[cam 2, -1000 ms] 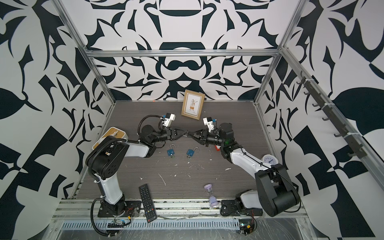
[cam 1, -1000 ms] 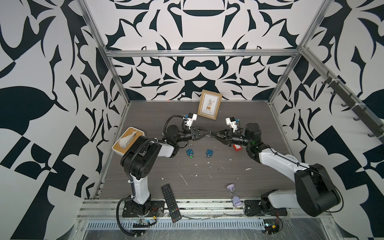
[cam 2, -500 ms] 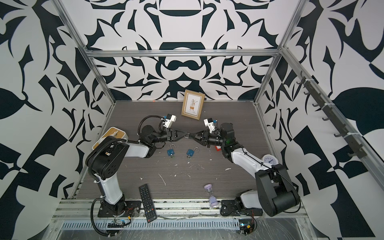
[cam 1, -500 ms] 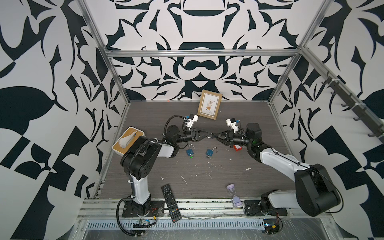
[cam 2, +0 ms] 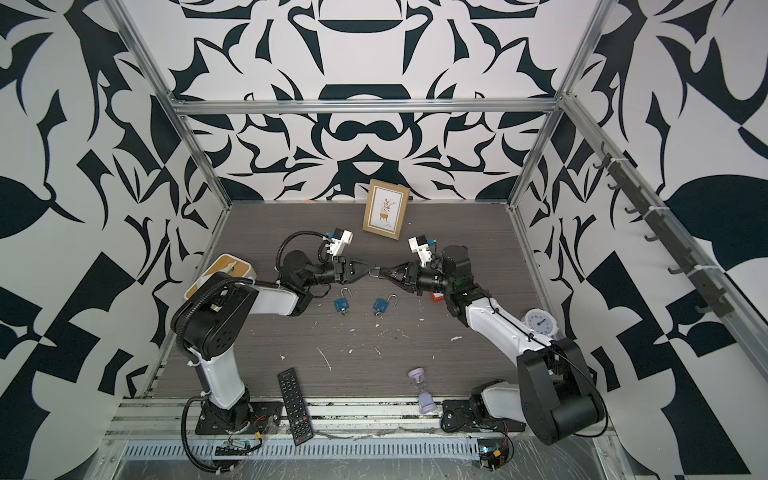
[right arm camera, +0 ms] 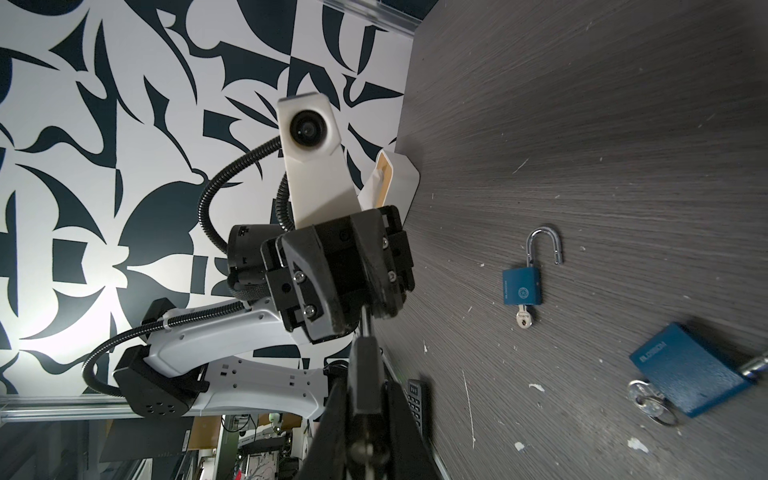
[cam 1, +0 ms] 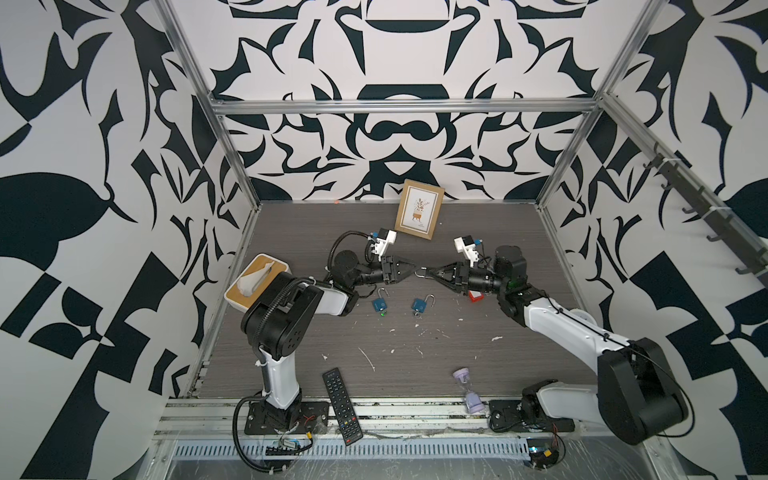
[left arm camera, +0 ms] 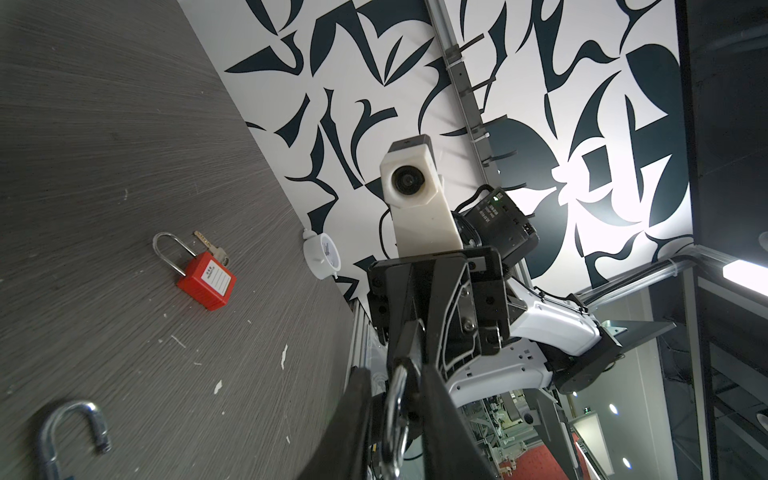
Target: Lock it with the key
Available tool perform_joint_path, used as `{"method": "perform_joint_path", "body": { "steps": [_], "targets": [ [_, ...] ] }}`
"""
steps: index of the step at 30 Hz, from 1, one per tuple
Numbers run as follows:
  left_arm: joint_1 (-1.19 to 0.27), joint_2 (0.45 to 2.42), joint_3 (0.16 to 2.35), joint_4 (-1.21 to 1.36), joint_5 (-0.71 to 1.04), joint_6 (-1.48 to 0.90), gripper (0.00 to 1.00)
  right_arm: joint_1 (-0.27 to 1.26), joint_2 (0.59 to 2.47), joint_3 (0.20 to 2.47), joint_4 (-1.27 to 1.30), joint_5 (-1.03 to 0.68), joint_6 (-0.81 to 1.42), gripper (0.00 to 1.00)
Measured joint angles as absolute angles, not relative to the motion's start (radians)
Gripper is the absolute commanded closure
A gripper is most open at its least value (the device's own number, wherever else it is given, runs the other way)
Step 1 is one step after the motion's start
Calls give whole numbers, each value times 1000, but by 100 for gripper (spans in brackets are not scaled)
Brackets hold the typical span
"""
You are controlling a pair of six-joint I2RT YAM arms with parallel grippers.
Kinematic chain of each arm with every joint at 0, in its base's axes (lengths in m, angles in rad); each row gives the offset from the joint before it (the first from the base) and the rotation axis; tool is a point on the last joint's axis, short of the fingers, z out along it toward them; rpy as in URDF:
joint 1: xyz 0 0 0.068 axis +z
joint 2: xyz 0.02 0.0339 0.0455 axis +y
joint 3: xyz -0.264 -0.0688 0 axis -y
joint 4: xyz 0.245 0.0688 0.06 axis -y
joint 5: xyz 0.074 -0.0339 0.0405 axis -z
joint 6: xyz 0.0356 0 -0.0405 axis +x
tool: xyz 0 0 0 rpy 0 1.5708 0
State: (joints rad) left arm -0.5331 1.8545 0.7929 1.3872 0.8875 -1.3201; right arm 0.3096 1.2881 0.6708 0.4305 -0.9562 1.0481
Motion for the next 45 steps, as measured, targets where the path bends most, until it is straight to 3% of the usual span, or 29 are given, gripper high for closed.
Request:
{"method": "perform_joint_path", "body": {
  "steps": [9,26,29,34,45],
  "targets": [
    [-533,1856,793,1388,887,-1329,87,307,1282,676,415,-949,1037,100],
    [-542,1861,793,1387,887,-1337,83,307,1282,676,414,-933,1023,100],
    [-543,1863,793,1387,888,-1337,86,307,1282,676,412,-930,1019,100],
    [-544,1865,793,1388,888,-1341,100,307,1282,676,411,-925,1016,100],
    [-550,1866,794,1391,887,-1346,100,307,1264,649,441,-911,937,100]
  ]
}}
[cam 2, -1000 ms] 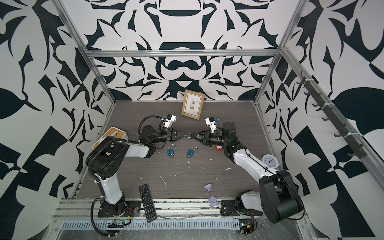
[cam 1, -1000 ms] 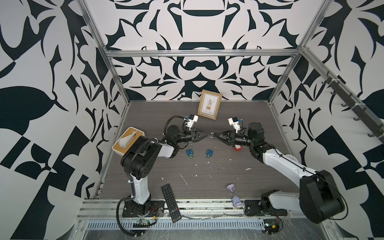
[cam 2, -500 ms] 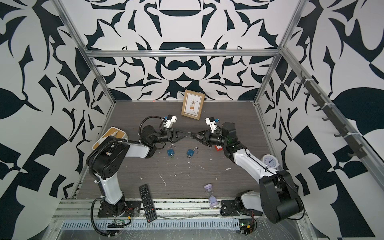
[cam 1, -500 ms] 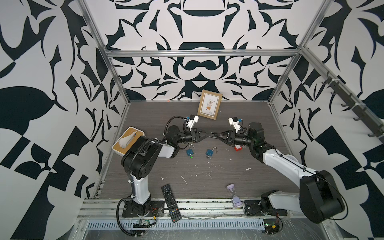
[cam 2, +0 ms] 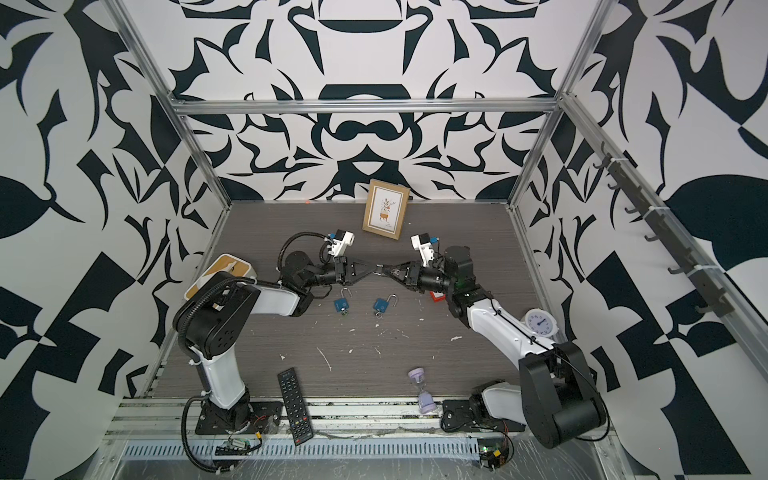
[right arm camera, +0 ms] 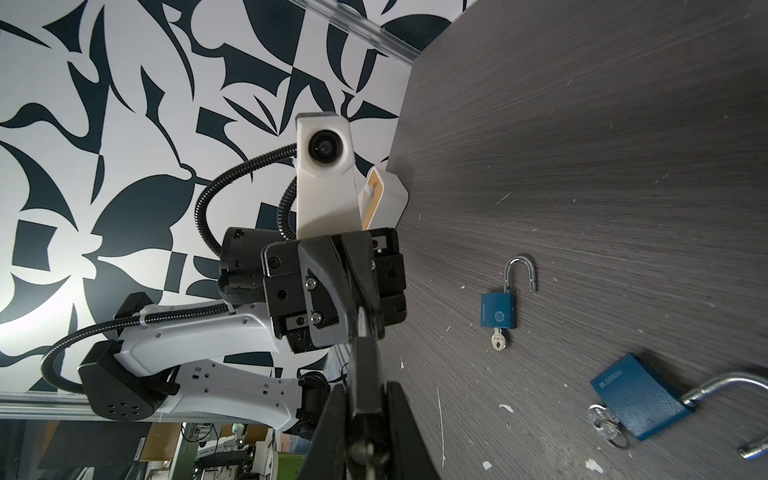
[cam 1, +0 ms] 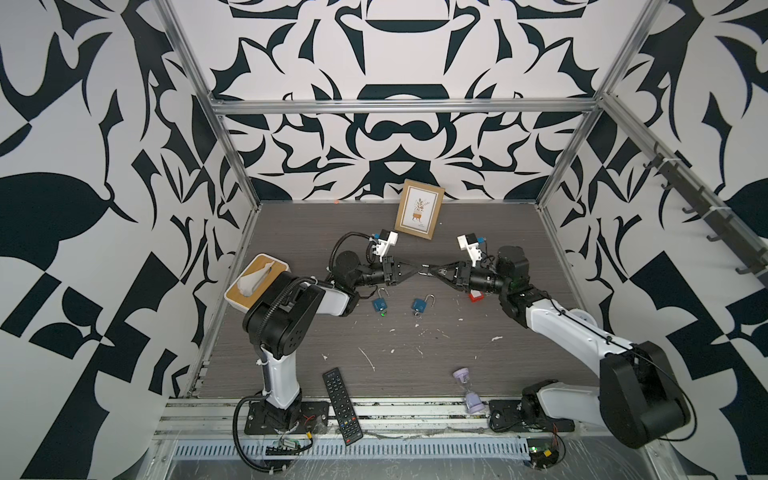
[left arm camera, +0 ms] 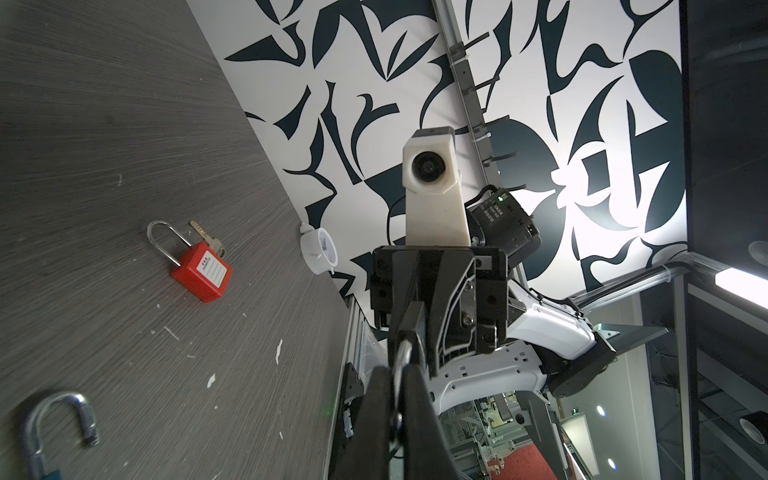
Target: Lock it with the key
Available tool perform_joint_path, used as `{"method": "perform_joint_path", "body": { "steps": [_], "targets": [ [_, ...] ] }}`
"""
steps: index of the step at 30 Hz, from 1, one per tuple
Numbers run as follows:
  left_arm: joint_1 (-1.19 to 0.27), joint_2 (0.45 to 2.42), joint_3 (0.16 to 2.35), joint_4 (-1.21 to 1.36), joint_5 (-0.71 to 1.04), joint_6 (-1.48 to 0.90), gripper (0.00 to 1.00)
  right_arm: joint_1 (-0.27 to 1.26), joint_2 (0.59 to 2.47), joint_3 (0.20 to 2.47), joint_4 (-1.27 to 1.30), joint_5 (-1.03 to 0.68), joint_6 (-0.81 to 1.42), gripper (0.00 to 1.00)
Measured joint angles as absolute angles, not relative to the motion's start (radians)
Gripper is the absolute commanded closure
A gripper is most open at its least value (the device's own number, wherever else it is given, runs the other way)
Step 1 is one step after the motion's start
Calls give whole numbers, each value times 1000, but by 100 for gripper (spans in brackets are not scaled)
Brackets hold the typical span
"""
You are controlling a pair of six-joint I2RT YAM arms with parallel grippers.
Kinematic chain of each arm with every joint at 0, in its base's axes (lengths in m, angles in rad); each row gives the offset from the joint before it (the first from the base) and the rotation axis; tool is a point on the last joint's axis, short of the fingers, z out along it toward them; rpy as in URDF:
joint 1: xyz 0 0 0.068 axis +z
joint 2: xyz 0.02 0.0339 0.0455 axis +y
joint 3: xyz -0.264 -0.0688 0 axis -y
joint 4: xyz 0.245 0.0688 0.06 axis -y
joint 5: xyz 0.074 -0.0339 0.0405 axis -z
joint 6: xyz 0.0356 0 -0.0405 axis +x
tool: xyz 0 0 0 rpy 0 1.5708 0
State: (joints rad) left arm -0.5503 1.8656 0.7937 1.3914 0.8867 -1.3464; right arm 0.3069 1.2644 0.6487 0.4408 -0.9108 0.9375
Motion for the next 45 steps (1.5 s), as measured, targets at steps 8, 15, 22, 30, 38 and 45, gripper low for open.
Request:
{"method": "perform_joint_path", "body": {
  "steps": [8,15,22,30,38,45],
  "targets": [
    [-565,1867,805,1389,872,-1346,100,297,1258,617,513,-910,929,100],
    [-567,1870,810,1387,855,-1341,100,293,1279,612,564,-911,955,100],
    [-570,1870,819,1385,846,-1333,100,291,1298,610,622,-916,992,100],
    [-573,1870,825,1375,834,-1330,100,292,1324,609,662,-917,999,100],
    [-574,1876,828,1359,821,-1327,100,292,1357,609,701,-916,1011,100],
    [-574,1884,851,1355,805,-1324,100,291,1383,626,736,-910,1018,100]
  ]
}}
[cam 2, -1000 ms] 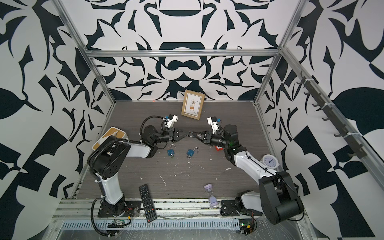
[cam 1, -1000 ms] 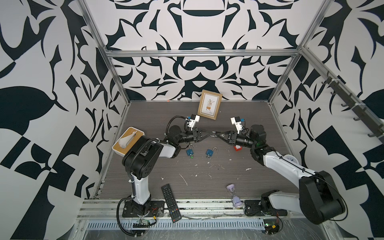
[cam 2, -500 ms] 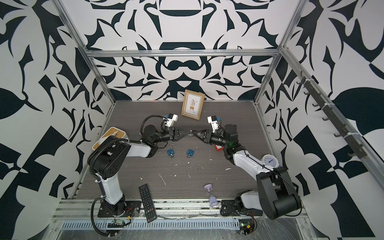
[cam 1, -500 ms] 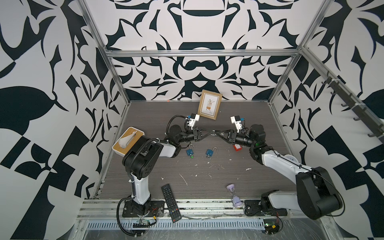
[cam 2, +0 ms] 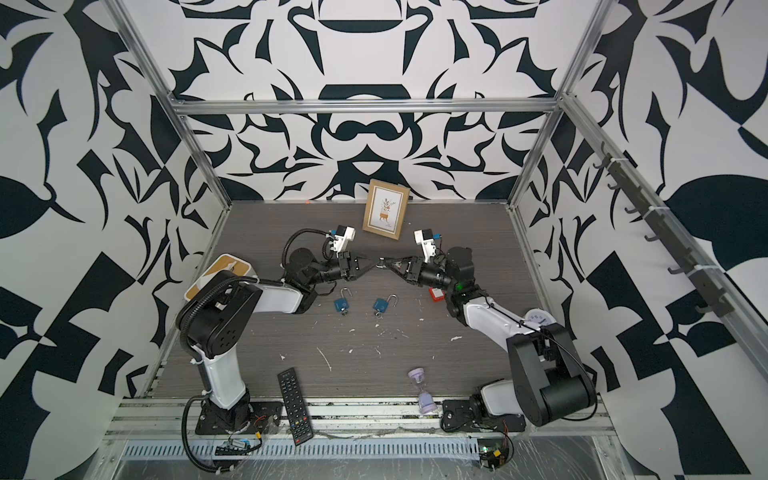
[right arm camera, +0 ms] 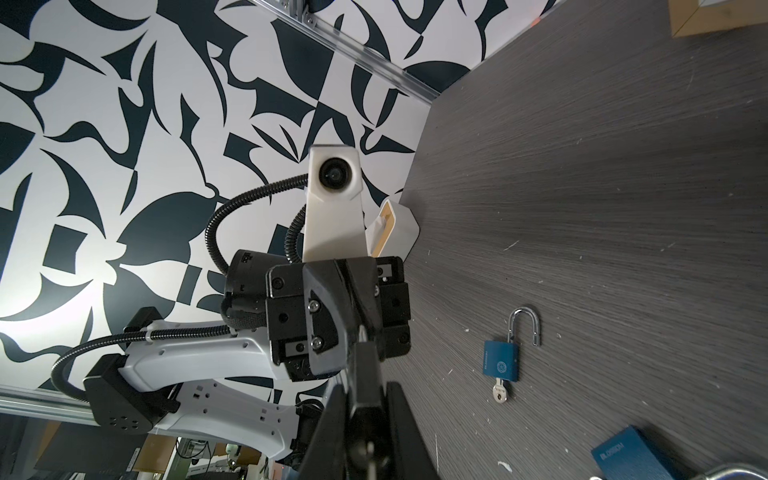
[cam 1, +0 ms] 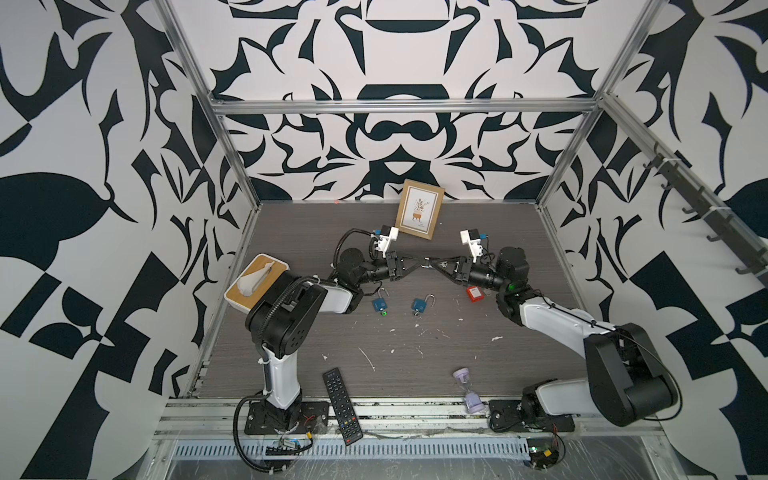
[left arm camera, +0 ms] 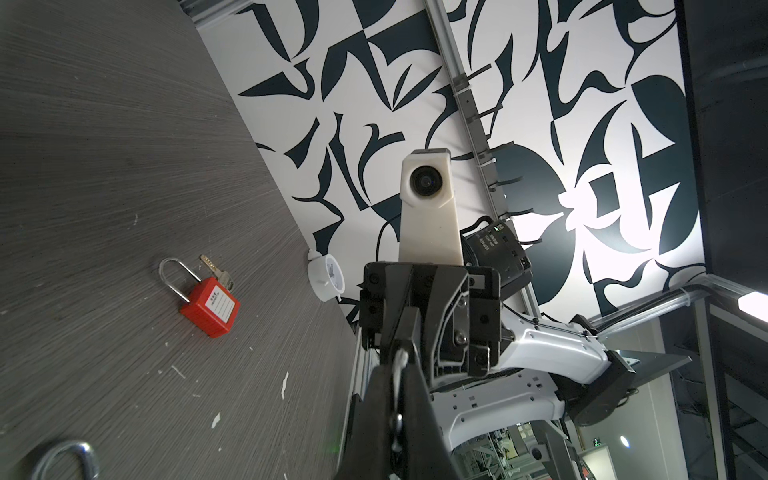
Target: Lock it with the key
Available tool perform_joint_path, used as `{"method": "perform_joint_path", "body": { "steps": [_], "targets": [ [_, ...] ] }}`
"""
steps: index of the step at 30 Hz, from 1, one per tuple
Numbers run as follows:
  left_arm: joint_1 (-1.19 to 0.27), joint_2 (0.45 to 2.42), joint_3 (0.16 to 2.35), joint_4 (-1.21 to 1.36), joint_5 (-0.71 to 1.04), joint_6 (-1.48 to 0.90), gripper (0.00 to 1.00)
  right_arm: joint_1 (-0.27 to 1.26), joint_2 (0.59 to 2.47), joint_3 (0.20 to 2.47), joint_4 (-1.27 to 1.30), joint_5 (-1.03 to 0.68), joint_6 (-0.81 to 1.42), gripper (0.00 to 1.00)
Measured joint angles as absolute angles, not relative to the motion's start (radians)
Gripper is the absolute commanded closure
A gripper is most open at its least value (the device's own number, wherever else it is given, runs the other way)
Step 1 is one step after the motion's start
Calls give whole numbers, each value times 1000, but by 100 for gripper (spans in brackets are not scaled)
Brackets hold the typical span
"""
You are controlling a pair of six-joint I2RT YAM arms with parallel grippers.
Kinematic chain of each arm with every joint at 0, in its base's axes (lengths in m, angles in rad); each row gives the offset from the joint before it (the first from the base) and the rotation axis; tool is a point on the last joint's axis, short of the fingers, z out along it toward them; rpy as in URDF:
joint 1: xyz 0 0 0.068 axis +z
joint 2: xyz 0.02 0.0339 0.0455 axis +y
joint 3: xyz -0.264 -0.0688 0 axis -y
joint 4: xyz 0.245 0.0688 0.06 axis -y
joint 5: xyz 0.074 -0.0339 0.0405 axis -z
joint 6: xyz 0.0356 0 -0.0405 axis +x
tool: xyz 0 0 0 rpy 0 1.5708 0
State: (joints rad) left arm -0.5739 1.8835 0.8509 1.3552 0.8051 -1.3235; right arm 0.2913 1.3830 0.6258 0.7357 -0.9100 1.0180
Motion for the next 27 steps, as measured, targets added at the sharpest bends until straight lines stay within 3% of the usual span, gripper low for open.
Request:
{"method": "perform_joint_path", "body": {
  "steps": [27],
  "targets": [
    [-539,1926,902,1295,750,-1312,100,327,1529,753,730,-811,1011,100]
  ]
}}
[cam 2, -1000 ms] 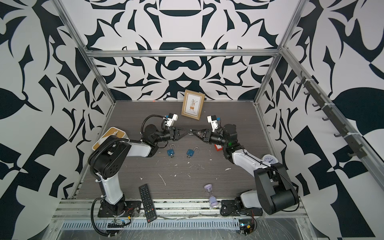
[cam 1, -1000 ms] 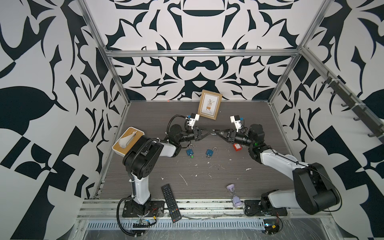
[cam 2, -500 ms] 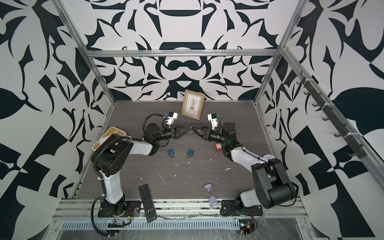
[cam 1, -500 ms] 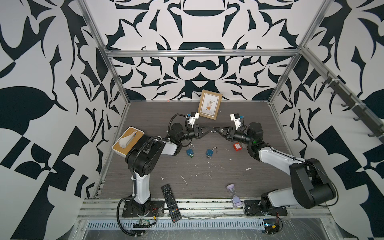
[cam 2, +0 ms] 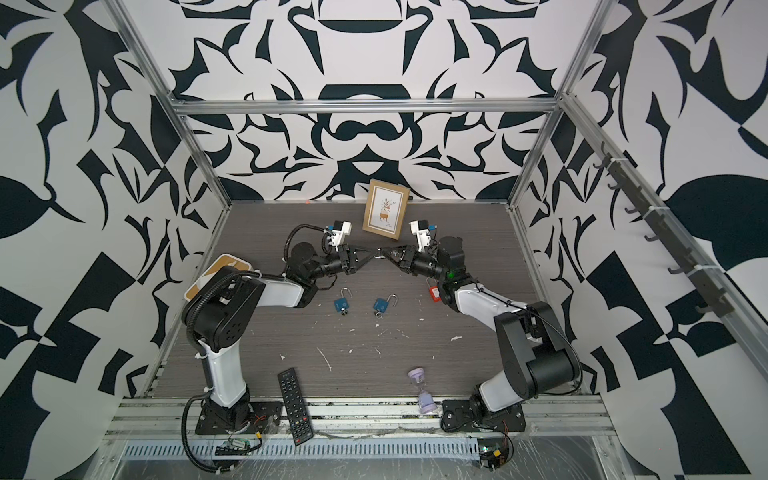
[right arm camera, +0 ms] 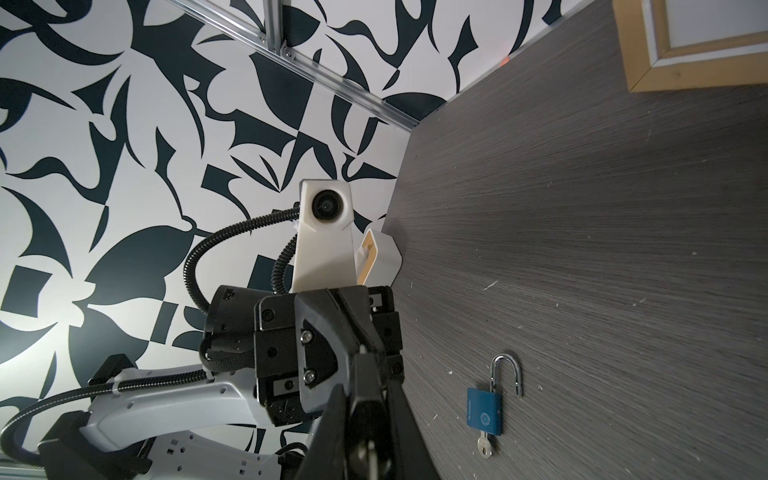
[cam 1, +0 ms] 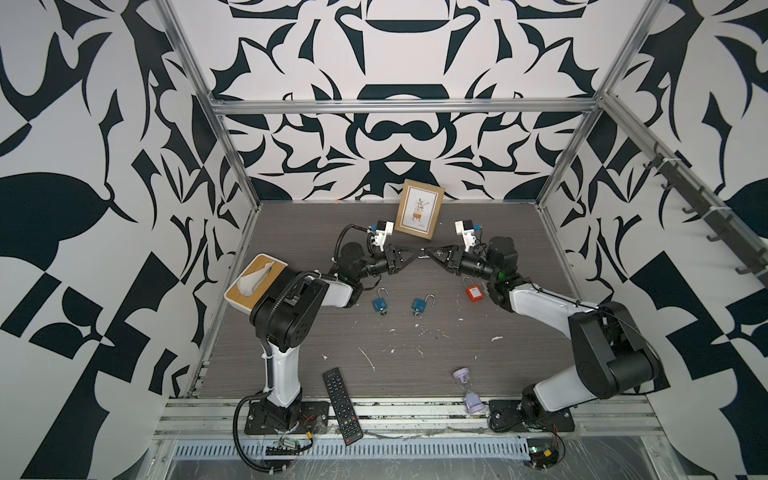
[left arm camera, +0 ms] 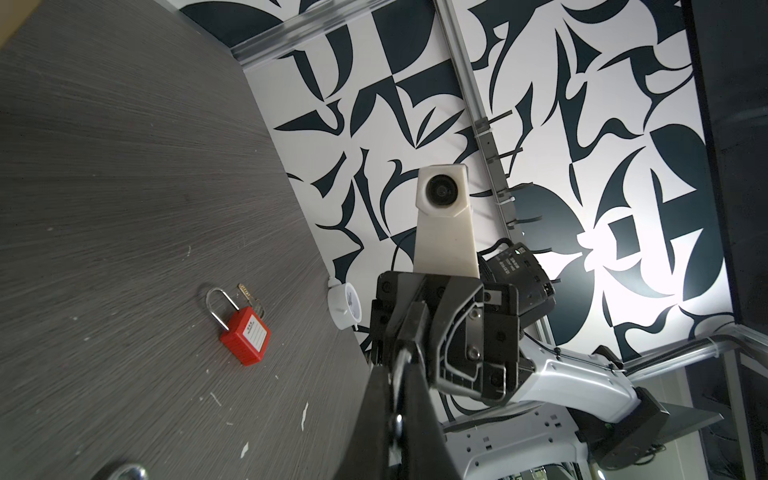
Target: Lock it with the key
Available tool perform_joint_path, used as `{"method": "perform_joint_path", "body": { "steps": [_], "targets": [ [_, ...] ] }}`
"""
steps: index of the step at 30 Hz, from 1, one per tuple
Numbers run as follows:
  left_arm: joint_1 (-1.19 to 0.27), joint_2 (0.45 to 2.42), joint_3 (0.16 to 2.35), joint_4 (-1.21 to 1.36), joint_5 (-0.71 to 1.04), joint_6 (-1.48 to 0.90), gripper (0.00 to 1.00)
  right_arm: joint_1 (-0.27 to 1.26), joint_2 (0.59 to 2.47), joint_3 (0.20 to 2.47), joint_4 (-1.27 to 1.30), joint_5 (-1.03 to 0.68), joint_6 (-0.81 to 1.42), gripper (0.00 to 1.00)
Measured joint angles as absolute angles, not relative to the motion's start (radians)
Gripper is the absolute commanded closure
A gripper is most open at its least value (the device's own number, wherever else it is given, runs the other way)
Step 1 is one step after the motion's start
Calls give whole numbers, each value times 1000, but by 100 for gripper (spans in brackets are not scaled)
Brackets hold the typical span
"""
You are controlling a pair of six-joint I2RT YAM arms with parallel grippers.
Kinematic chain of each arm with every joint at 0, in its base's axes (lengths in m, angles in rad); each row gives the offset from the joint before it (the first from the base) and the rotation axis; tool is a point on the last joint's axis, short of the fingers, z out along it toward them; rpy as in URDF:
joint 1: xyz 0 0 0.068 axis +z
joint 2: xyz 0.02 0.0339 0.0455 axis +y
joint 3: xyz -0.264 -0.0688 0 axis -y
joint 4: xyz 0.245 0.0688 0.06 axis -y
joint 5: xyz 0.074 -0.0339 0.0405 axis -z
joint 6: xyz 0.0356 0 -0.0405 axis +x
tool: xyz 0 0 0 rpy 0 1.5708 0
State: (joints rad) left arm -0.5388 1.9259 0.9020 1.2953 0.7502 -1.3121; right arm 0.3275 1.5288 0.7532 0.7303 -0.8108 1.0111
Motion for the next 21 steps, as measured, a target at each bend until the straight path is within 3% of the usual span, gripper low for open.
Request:
{"method": "perform_joint_path", "body": {
  "steps": [21],
  "targets": [
    [-522,1916,902,1216,752,-1258,100,398,1551,732,777,-652,1029,100]
  ]
}}
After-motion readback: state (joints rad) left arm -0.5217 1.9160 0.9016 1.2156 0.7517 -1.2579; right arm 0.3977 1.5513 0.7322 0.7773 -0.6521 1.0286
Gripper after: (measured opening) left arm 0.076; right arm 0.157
